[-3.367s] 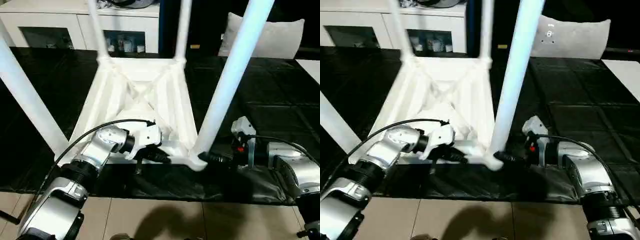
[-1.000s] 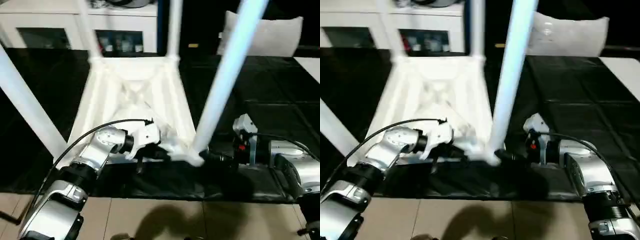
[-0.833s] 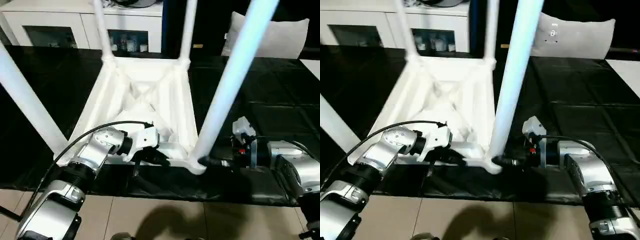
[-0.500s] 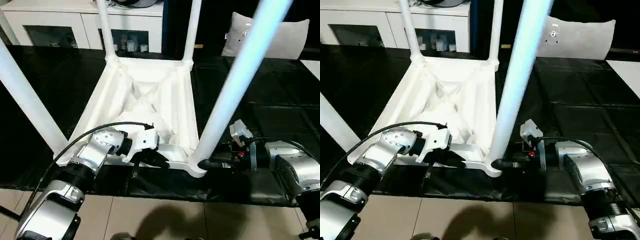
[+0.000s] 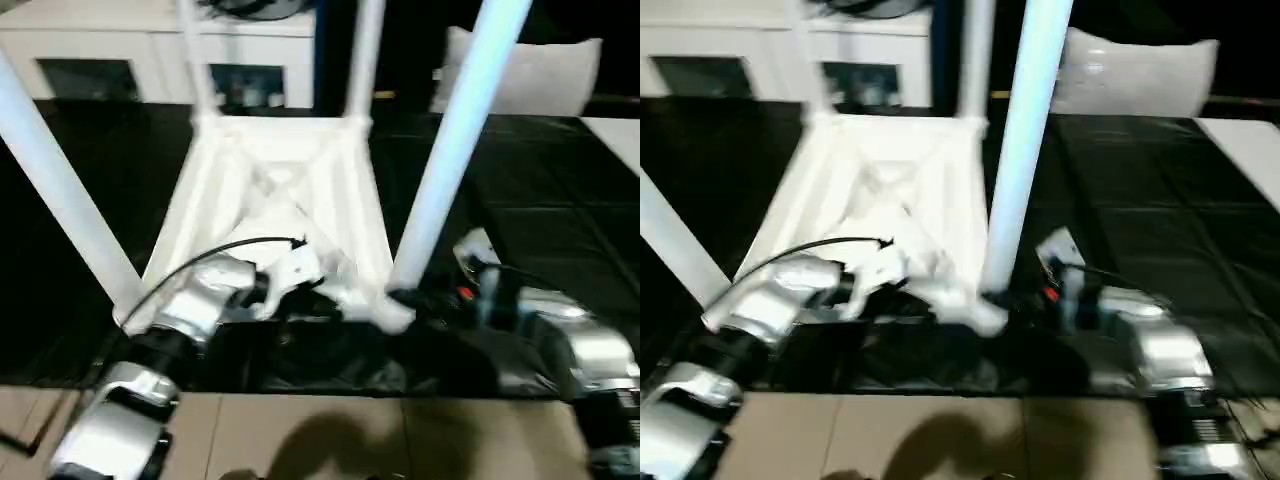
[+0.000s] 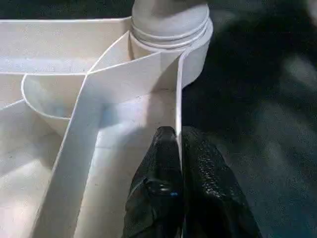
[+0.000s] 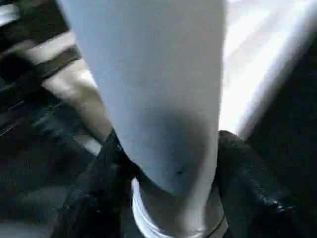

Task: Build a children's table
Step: Rotate leg to tighten

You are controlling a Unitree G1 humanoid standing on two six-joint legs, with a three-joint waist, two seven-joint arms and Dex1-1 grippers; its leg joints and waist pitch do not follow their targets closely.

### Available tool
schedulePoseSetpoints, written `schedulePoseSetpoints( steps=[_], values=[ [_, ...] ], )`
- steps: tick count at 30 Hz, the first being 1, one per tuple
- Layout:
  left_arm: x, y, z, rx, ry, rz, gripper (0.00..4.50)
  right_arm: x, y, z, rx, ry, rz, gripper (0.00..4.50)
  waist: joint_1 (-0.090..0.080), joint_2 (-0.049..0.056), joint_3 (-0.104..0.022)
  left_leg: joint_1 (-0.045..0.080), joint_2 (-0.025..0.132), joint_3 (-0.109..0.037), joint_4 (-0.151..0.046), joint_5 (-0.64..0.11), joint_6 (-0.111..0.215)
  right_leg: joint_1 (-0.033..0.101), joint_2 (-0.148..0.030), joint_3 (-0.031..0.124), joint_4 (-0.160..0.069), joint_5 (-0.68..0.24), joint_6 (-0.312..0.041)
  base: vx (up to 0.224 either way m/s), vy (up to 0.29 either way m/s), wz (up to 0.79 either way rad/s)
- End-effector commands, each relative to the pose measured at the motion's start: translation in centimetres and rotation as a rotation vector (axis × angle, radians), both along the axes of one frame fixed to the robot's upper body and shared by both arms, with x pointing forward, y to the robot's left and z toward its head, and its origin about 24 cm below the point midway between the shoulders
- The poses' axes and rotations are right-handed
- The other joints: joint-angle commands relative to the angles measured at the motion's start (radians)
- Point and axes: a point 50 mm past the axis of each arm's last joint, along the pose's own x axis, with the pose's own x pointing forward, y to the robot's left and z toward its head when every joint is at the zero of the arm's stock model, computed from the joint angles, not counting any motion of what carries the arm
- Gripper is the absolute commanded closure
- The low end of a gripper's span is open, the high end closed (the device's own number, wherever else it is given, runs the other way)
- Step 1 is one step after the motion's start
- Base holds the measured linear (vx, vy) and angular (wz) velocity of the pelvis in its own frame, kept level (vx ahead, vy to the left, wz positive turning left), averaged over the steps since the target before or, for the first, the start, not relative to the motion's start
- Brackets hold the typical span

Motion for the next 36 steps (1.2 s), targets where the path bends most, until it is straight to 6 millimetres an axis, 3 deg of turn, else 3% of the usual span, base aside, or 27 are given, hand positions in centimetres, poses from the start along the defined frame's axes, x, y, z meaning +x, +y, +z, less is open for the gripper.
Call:
schedulePoseSetpoints(
  steps=[1,2,5,8,9,12,15,16,19,23,28,31,33,34,35,36],
  values=[
    [0.2,-2.5,0.8,-0.083,-0.009,0.038,4.50,1.0,1.3,0.0,-0.010,0.015,-0.104,2.43,0.004,-0.014,-0.063,-0.005,0.021,-0.009,-0.071,-0.193,0.018,0.052,-0.060,0.033,-0.094,-0.462,-0.106,0.000,0.000,0.00],
    [0.6,-3.1,0.8,-0.086,-0.008,0.111,4.50,1.6,1.3,-0.1,-0.011,0.014,-0.223,2.45,-0.005,-0.019,-0.064,-0.006,0.020,-0.006,-0.068,-0.176,0.030,0.051,-0.057,0.035,-0.093,-0.431,-0.114,0.000,0.000,0.00],
    [1.0,-3.8,0.9,-0.094,-0.008,0.194,4.50,2.4,1.3,-0.2,0.006,0.013,-0.374,2.45,-0.010,-0.016,-0.070,-0.011,0.018,-0.006,-0.066,-0.131,0.034,0.056,-0.056,0.036,-0.083,-0.358,-0.133,0.000,0.000,0.00],
    [1.2,-4.0,1.0,-0.099,-0.018,0.230,4.50,2.8,1.4,0.0,0.030,-0.019,-0.412,2.45,-0.010,-0.013,-0.073,-0.011,0.019,-0.003,-0.063,-0.104,0.060,0.057,-0.056,0.038,-0.075,-0.248,-0.172,0.000,0.000,0.00],
    [1.3,-4.0,1.1,-0.097,-0.029,0.236,4.50,2.7,1.7,0.3,0.047,-0.050,-0.380,1.93,-0.010,-0.010,-0.073,-0.012,0.018,-0.003,-0.062,-0.098,0.071,0.061,-0.056,0.038,-0.072,-0.225,-0.182,0.000,0.000,0.00],
    [1.2,-3.7,1.0,-0.083,-0.032,0.220,4.50,2.2,2.1,0.5,0.078,-0.064,-0.325,1.73,-0.007,-0.011,-0.074,-0.015,0.021,-0.002,-0.060,-0.077,0.103,0.063,-0.055,0.039,-0.065,-0.153,-0.205,0.000,0.000,0.00],
    [1.1,-3.3,0.8,-0.051,-0.034,0.203,4.50,1.9,1.8,0.5,0.076,-0.075,-0.304,1.54,-0.008,-0.007,-0.071,-0.013,0.021,-0.002,-0.062,-0.104,0.101,0.064,-0.055,0.038,-0.070,-0.184,-0.208,0.000,0.000,0.00],
    [1.1,-3.0,0.7,-0.036,-0.038,0.186,4.50,1.8,1.5,0.5,0.069,-0.084,-0.288,1.52,-0.008,-0.011,-0.071,-0.014,0.021,-0.002,-0.062,-0.110,0.100,0.064,-0.056,0.038,-0.073,-0.201,-0.203,0.000,0.000,0.00],
    [1.1,-2.1,0.6,-0.015,-0.046,0.146,4.50,1.3,0.8,0.6,0.057,-0.101,-0.205,1.11,-0.005,-0.002,-0.070,-0.010,0.022,-0.003,-0.063,-0.124,0.093,0.061,-0.057,0.037,-0.076,-0.242,-0.191,0.000,0.000,0.00],
    [0.7,-0.4,0.4,0.043,-0.055,0.025,4.50,0.0,-0.9,1.1,0.018,-0.099,-0.016,0.77,0.000,-0.012,-0.070,-0.012,0.024,-0.003,-0.062,-0.138,0.104,0.065,-0.056,0.038,-0.077,-0.239,-0.183,0.000,0.000,0.00],
    [0.0,0.6,0.6,0.057,-0.050,-0.125,4.50,-0.6,-1.8,1.3,-0.039,-0.082,0.116,0.45,0.000,-0.006,-0.068,-0.011,0.027,-0.003,-0.063,-0.140,0.100,0.060,-0.059,0.037,-0.076,-0.257,-0.194,0.000,0.000,0.00],
    [-1.2,1.6,0.8,0.091,-0.007,-0.298,4.50,-1.7,-2.5,1.5,-0.102,-0.071,0.307,0.45,0.008,-0.005,-0.069,-0.011,0.032,-0.004,-0.064,-0.141,0.099,0.062,-0.059,0.040,-0.069,-0.232,-0.207,0.000,0.000,0.00],
    [-1.2,1.7,0.9,0.094,-0.018,-0.314,4.50,-1.8,-2.5,1.6,-0.103,-0.067,0.329,0.45,0.018,-0.001,-0.068,-0.006,0.035,0.000,-0.062,-0.140,0.101,0.057,-0.057,0.040,-0.065,-0.198,-0.223,0.000,0.000,0.00],
    [-1.2,1.9,1.1,0.100,-0.023,-0.343,4.50,-2.2,-2.4,1.7,-0.063,-0.031,0.391,0.60,0.019,-0.019,-0.067,-0.007,0.035,0.002,-0.062,-0.143,0.103,0.057,-0.057,0.039,-0.066,-0.205,-0.221,0.000,0.000,0.00],
    [-1.4,2.0,1.2,0.103,-0.026,-0.374,4.50,-2.5,-2.4,1.7,-0.045,-0.015,0.431,0.69,0.031,-0.009,-0.069,-0.003,0.037,0.001,-0.061,-0.146,0.105,0.057,-0.060,0.039,-0.063,-0.217,-0.223,0.000,0.000,0.00],
    [-1.5,2.1,1.2,0.109,-0.024,-0.399,4.50,-2.7,-2.3,1.8,-0.035,-0.001,0.459,0.79,0.035,-0.008,-0.068,-0.004,0.039,0.000,-0.063,-0.145,0.104,0.056,-0.060,0.040,-0.063,-0.214,-0.224,0.000,0.000,0.00]
  ],
)
